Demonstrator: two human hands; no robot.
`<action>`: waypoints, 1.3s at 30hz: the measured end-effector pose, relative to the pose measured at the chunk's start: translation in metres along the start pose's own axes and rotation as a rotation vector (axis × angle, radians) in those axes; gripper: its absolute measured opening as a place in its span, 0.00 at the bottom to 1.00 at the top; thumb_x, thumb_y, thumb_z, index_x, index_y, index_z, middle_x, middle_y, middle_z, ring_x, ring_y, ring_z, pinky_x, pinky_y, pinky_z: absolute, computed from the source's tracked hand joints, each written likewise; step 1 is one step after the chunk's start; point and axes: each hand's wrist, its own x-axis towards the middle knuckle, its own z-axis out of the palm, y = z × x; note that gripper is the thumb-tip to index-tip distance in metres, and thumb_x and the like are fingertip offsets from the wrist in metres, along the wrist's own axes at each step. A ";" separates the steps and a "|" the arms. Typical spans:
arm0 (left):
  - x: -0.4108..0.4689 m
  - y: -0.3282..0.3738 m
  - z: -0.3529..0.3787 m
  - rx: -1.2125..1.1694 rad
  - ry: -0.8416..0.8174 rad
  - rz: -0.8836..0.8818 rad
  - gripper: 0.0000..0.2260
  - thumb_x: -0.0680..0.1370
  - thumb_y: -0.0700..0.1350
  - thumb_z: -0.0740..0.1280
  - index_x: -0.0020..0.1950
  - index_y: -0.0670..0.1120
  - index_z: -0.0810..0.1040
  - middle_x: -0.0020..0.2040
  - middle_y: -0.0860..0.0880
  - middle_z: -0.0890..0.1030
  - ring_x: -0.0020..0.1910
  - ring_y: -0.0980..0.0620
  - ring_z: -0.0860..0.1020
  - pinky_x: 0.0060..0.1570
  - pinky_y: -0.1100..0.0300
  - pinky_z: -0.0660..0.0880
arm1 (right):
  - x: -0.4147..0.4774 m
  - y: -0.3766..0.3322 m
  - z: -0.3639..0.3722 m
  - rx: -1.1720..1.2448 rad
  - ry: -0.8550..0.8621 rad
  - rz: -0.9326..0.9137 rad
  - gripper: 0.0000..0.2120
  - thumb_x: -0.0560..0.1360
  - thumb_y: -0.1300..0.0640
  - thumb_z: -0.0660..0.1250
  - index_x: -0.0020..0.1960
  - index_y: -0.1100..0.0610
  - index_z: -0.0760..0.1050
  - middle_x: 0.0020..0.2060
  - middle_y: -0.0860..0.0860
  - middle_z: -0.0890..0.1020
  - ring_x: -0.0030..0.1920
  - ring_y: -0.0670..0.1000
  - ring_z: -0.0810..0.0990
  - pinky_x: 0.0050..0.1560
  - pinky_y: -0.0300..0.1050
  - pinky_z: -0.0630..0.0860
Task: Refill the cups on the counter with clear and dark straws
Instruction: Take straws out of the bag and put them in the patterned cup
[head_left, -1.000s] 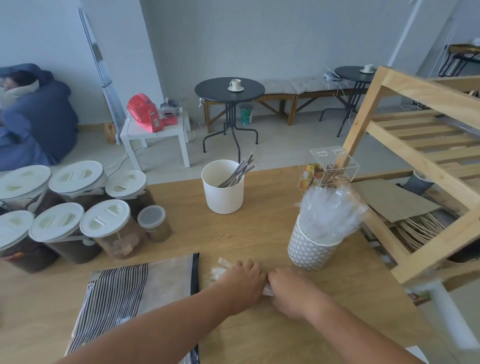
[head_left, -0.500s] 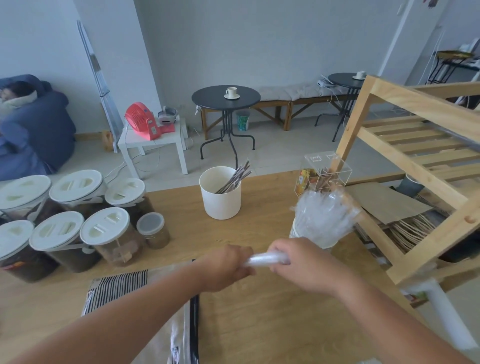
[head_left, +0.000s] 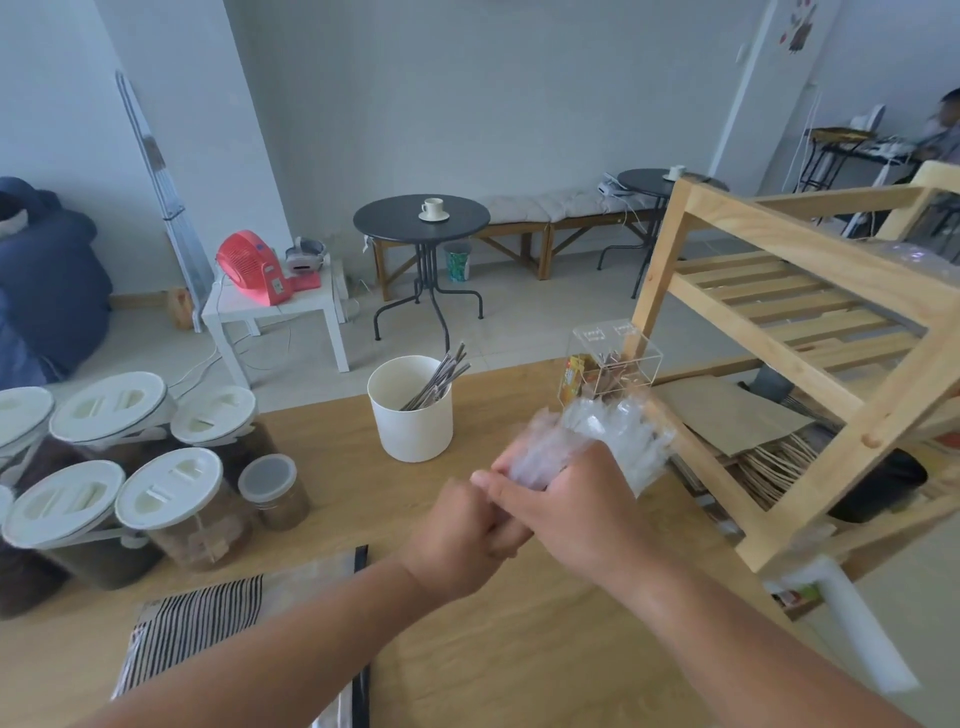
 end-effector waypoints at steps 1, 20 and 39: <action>0.005 0.007 0.000 0.000 -0.007 0.029 0.03 0.71 0.31 0.60 0.41 0.32 0.73 0.35 0.34 0.75 0.32 0.45 0.70 0.34 0.40 0.75 | 0.000 -0.004 -0.008 0.023 0.034 -0.002 0.18 0.72 0.39 0.76 0.41 0.55 0.84 0.31 0.50 0.87 0.34 0.49 0.88 0.41 0.52 0.83; 0.108 0.044 -0.016 0.095 -0.064 0.062 0.42 0.72 0.69 0.69 0.80 0.52 0.60 0.78 0.55 0.69 0.73 0.56 0.70 0.76 0.49 0.65 | 0.074 -0.009 -0.144 -0.218 0.307 -0.112 0.28 0.80 0.53 0.73 0.31 0.68 0.66 0.24 0.57 0.70 0.23 0.56 0.69 0.28 0.48 0.66; 0.149 0.064 0.004 0.458 -0.118 0.269 0.21 0.88 0.50 0.51 0.81 0.49 0.64 0.80 0.51 0.67 0.83 0.48 0.56 0.80 0.46 0.54 | 0.080 0.060 -0.104 -0.544 -0.119 0.052 0.37 0.67 0.40 0.80 0.73 0.48 0.75 0.61 0.44 0.82 0.59 0.47 0.82 0.53 0.40 0.78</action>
